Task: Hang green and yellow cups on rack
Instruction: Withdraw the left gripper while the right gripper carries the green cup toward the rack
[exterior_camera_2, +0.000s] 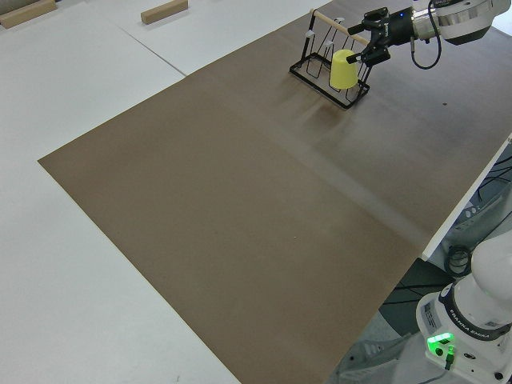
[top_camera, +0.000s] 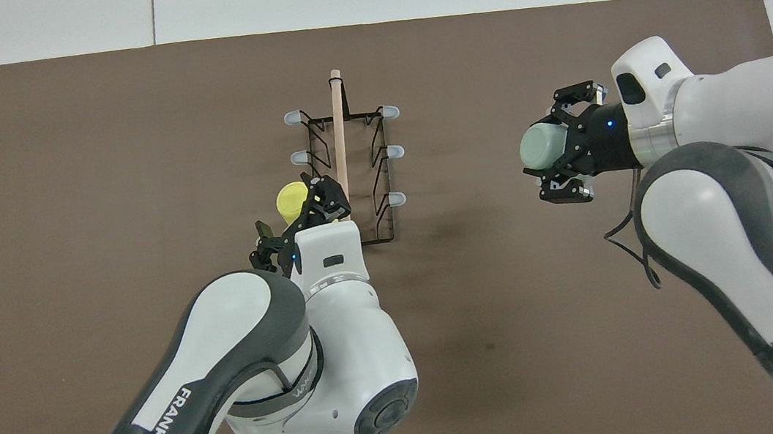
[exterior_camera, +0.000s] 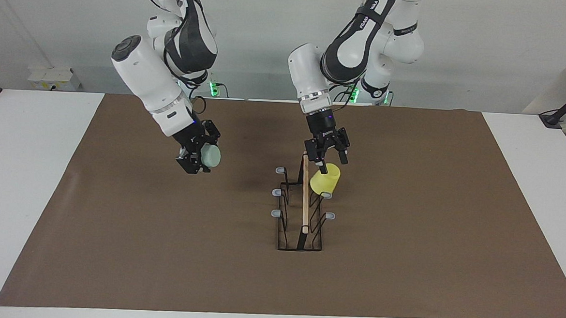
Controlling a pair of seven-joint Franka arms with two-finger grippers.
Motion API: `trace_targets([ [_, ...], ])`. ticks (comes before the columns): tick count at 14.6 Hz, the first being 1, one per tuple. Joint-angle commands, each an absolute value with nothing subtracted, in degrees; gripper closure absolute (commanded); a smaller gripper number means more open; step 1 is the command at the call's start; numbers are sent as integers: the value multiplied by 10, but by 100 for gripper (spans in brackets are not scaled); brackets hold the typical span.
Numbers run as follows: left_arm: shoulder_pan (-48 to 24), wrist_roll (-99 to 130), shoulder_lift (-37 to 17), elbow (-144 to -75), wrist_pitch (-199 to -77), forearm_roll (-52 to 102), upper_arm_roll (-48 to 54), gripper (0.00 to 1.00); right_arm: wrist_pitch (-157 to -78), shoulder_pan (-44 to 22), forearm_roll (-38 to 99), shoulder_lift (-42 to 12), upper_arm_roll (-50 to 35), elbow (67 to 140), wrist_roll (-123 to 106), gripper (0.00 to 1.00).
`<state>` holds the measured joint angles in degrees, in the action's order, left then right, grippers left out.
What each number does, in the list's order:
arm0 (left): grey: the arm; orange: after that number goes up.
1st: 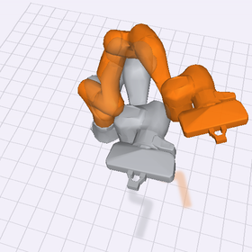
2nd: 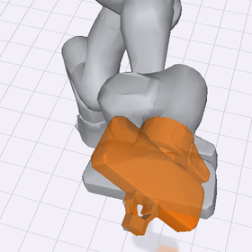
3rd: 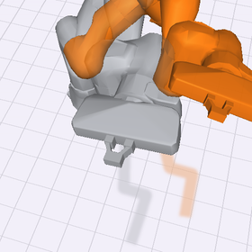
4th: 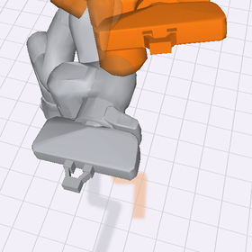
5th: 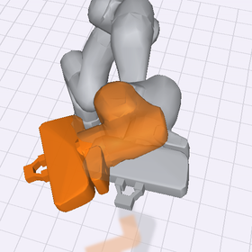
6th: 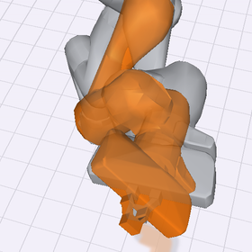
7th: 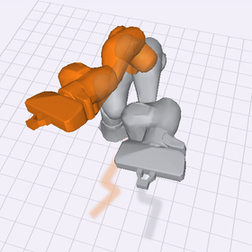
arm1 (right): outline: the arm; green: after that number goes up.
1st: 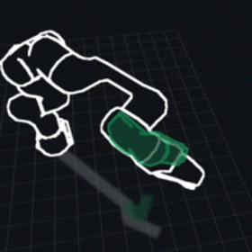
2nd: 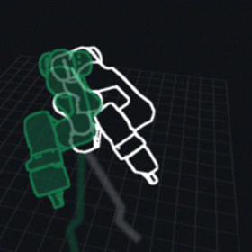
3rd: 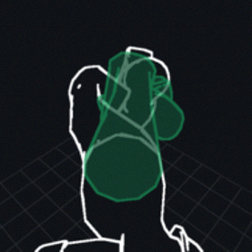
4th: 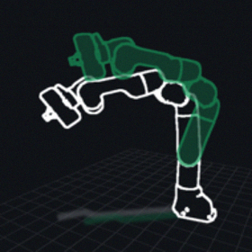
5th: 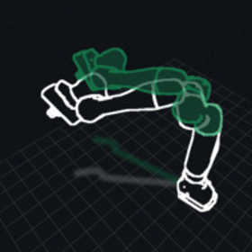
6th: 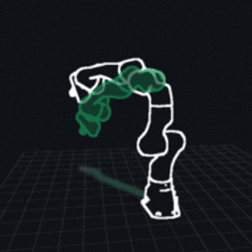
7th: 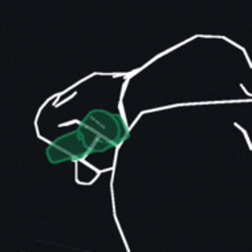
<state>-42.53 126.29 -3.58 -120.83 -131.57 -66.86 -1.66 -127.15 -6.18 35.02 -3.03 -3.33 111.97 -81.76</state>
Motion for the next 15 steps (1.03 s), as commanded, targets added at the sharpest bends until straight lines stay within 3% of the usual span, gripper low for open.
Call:
trace_targets([
  [1,-430,1239,-21,-1208,-1315,-648,-23,0,-1277,-55,443,-4,-39,1150,-879,100],
  [6,-388,1053,-15,-1161,-1313,-549,-29,0,-1259,-28,636,28,-39,1200,-1015,100],
  [11,-286,835,-11,-1131,-1352,-437,-29,0,-1214,-6,823,40,-38,1249,-1162,100],
  [15,-210,624,-3,-1129,-1376,-319,-29,0,-1216,-49,1014,19,-39,1292,-1263,100],
])
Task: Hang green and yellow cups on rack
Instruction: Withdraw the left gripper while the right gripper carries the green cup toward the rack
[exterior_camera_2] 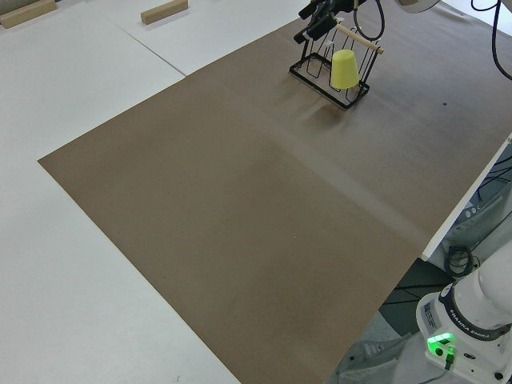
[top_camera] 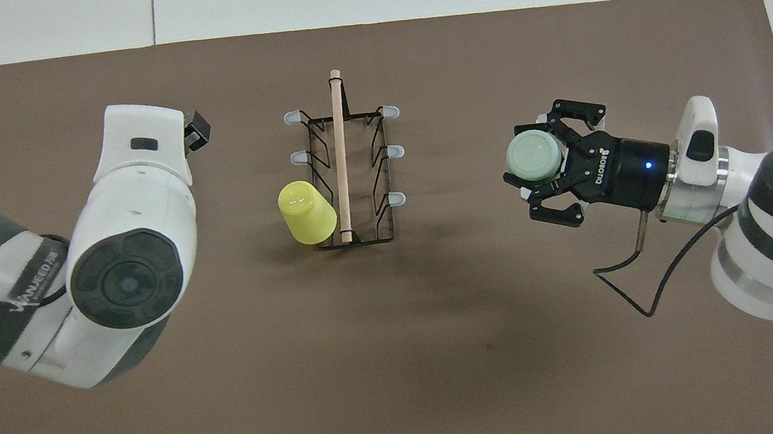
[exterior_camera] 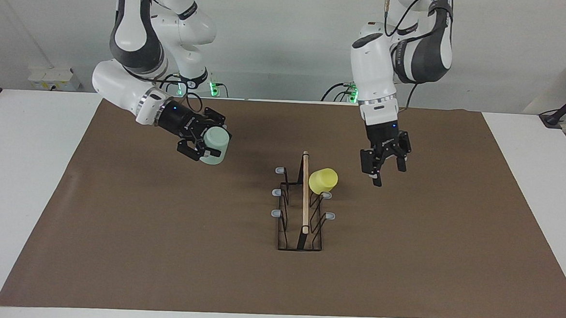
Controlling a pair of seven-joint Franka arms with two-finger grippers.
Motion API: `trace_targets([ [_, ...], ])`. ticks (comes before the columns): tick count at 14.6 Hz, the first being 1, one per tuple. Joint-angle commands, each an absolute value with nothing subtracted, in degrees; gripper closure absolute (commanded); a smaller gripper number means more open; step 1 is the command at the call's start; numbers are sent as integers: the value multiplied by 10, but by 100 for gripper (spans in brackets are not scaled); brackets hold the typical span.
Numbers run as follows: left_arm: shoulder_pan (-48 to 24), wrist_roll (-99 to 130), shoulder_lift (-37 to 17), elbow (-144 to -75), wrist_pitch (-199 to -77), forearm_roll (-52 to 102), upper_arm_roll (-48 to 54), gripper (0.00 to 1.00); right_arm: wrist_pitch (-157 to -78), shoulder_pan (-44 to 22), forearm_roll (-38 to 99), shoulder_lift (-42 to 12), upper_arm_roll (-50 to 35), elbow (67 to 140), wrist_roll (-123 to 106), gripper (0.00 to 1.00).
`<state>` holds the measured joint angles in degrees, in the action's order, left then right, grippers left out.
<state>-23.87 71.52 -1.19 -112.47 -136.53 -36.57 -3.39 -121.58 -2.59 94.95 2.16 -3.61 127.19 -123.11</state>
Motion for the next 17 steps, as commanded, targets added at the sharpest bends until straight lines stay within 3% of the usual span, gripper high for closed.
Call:
trace_targets([
  [1,-187,556,-1,-1128,-1377,-277,-28,0,-1224,-71,1061,6,-39,1293,-1280,100],
  [5,-121,280,-1,-1100,-1368,-108,-31,0,-1260,-162,1241,-18,-39,1278,-1328,100],
  [9,-57,74,-10,-1005,-1218,12,-33,0,-1282,-170,1265,-48,-40,1238,-1344,100],
  [13,-24,-35,-26,-910,-1068,24,-33,0,-1282,-180,1303,-76,-41,1234,-1398,100],
  [17,-26,-72,-16,-905,-1001,22,-31,0,-1221,-198,1386,-141,-41,1222,-1478,100],
])
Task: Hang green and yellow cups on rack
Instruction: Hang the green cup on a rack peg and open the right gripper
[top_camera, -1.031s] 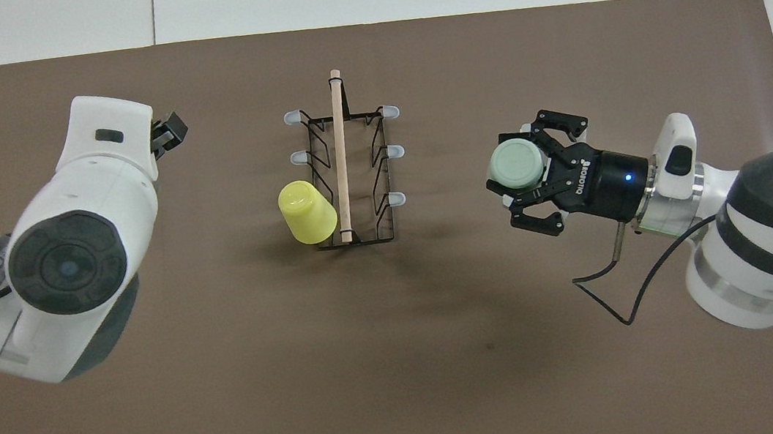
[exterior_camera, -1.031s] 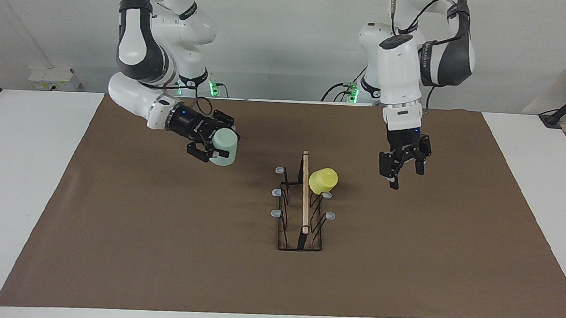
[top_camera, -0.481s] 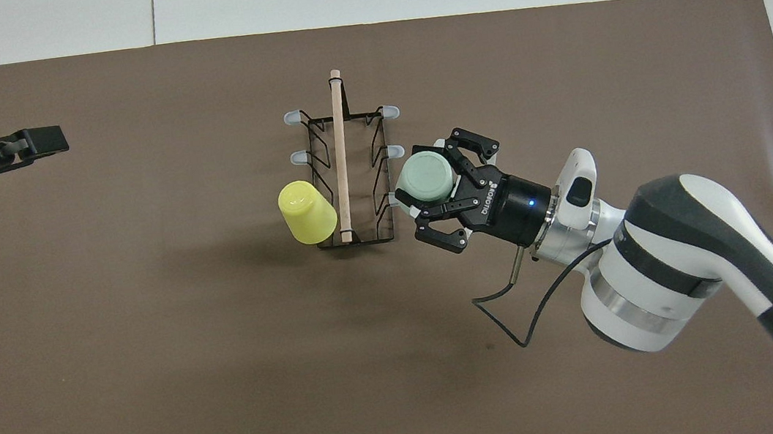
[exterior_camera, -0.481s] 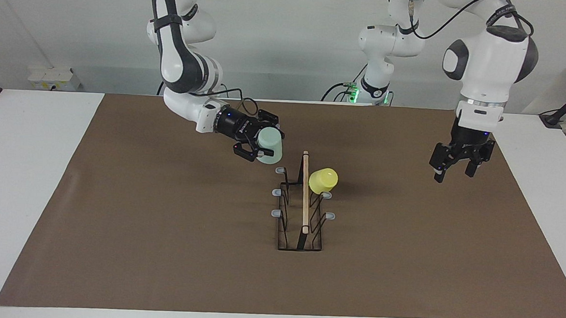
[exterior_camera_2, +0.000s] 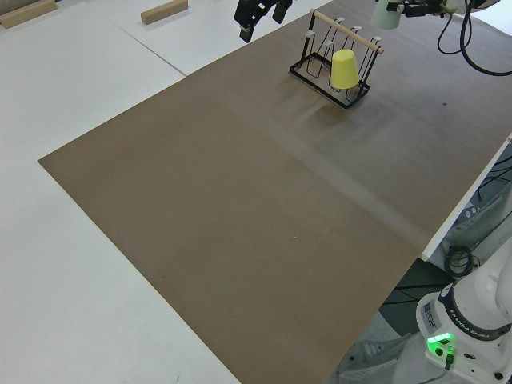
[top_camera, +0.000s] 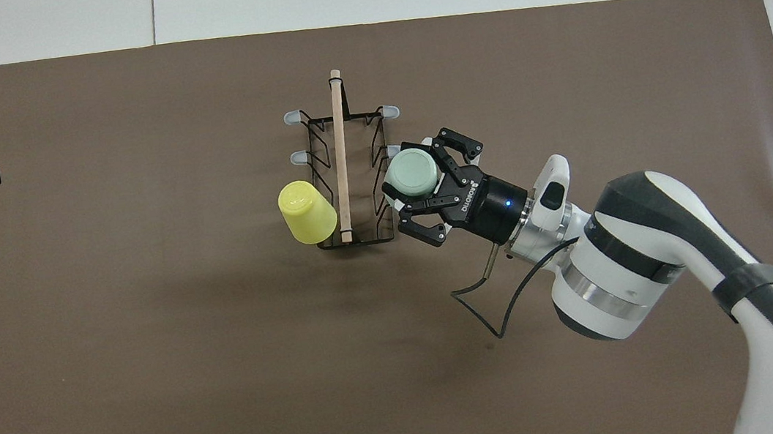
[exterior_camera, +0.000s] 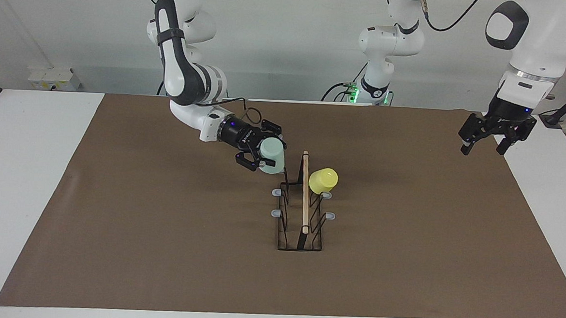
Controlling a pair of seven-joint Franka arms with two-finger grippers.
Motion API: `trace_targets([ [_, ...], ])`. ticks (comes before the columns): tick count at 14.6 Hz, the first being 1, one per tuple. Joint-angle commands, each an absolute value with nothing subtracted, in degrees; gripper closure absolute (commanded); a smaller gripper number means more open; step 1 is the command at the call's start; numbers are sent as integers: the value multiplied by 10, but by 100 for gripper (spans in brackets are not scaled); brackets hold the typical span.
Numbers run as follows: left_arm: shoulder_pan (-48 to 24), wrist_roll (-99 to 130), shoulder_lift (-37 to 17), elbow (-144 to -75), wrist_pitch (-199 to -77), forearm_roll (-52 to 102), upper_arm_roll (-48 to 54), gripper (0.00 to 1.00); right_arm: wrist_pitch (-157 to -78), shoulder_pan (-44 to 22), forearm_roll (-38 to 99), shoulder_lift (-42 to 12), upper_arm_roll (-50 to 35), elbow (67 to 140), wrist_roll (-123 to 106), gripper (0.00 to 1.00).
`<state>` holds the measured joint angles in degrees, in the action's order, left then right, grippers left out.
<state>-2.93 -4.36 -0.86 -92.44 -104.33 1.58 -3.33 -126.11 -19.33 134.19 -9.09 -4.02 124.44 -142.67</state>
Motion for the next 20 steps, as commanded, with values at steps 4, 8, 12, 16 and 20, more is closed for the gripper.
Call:
trace_targets([
  [4,-33,-86,21,-918,-919,22,-27,0,-1230,-216,1416,-160,-41,1223,-1492,100],
  [8,-38,-77,27,-928,-921,22,-25,0,-1222,-214,1419,-181,-41,1236,-1527,100],
  [12,-37,-62,19,-904,-917,1,-23,0,-1194,-209,1423,-199,-41,1255,-1552,100],
  [16,-39,-62,16,-889,-897,-5,-23,0,-1201,-225,1469,-196,-41,1261,-1551,100],
  [20,-39,-63,11,-878,-885,-1,-22,0,-1202,-226,1470,-197,-41,1256,-1549,0],
])
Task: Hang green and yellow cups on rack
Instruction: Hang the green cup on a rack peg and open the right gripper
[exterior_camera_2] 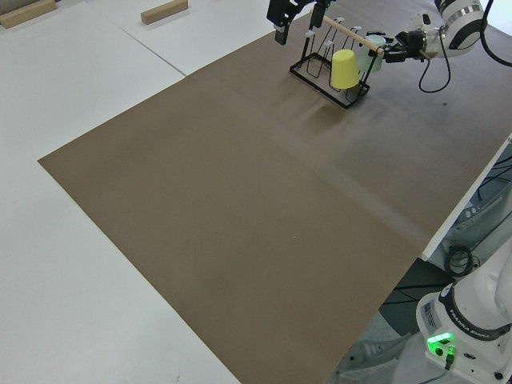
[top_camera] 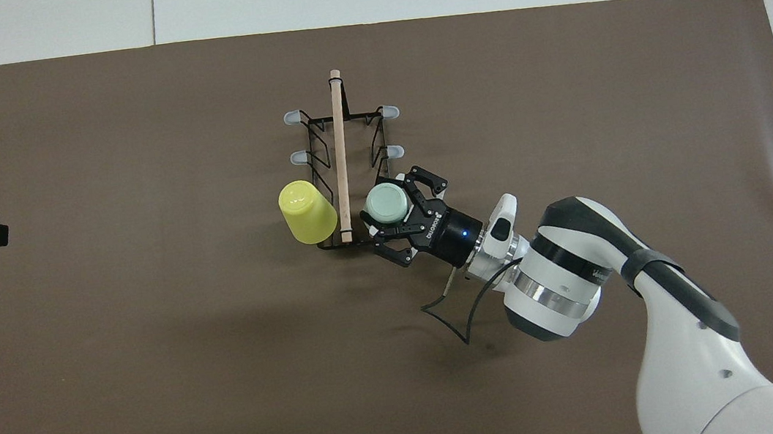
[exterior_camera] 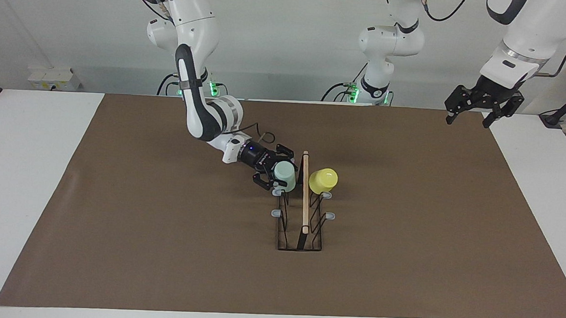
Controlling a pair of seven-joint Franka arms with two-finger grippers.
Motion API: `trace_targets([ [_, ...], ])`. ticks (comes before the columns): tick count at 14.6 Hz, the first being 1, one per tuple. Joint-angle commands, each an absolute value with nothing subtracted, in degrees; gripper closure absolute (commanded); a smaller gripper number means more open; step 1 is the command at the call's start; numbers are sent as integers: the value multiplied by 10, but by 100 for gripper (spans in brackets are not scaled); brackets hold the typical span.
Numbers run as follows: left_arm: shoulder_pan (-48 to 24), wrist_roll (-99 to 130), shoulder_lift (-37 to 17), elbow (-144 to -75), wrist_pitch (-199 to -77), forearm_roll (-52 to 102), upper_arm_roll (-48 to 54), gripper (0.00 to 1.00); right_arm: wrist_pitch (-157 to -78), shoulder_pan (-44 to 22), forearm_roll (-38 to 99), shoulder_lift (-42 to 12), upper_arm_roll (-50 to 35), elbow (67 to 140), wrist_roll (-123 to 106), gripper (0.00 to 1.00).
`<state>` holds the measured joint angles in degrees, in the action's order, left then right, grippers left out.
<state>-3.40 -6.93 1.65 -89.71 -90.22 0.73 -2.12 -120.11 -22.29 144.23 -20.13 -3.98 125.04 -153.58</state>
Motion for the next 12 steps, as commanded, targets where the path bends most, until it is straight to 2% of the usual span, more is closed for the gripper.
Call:
trace_targets([
  [1,-39,-62,11,-878,-887,-2,-22,0,-1203,-226,1470,-197,-41,1256,-1549,0],
  [7,-53,-65,23,-902,-888,-4,-22,0,-1223,-226,1463,-188,-41,1257,-1535,0],
  [12,-54,-65,24,-903,-888,-4,-22,0,-1245,-221,1450,-150,-41,1289,-1530,0],
])
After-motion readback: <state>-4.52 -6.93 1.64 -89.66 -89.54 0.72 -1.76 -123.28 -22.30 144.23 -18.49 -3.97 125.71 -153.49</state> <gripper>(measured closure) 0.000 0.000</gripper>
